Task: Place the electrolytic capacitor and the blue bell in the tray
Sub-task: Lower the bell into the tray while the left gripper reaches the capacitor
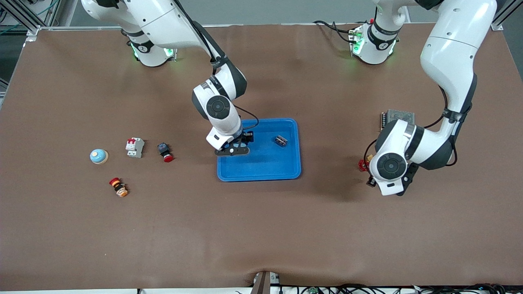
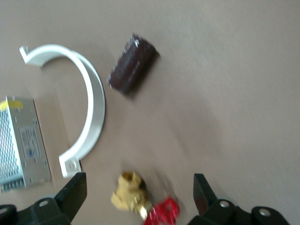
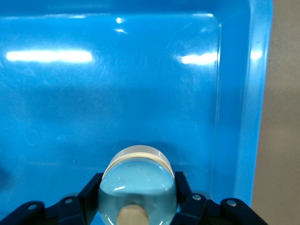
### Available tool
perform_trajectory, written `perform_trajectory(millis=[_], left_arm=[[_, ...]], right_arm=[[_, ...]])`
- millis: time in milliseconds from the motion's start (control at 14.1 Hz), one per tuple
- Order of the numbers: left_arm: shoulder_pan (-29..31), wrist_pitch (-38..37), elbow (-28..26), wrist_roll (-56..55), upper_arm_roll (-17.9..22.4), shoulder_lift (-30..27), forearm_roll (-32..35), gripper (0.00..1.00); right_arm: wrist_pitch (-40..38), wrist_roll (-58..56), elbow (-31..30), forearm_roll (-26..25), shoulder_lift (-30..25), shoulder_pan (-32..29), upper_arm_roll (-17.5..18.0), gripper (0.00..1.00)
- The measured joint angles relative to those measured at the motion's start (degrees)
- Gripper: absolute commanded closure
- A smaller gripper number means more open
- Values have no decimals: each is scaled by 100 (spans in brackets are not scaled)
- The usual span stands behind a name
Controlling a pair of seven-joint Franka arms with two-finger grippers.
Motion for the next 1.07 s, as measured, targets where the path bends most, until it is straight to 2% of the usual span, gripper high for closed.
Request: perform_trajectory(millis=[426,639,782,924,995,1066], left_arm=[[579,229,6,993,0,31,18,0],[689,447,2,1213,0,113,18,12],[769,531,2,1428,1,162,18,15],[895,636,1,1668,1,222,18,17],[946,674,1,1742,1,251,18,19],[978,713,1,1773,1,273,18,23]], right_arm=[[233,206,-249,0,-100,237,-2,61],[455,206,-418,0,-100,282,-2,61],[524,206,-485,0,-101,311,-2,58],[526,206,-498,0,-101,329,-3,37],[526,206,-499,0,-101,335,-3,30],[526,206,-499,0,-101,338,-3,0]])
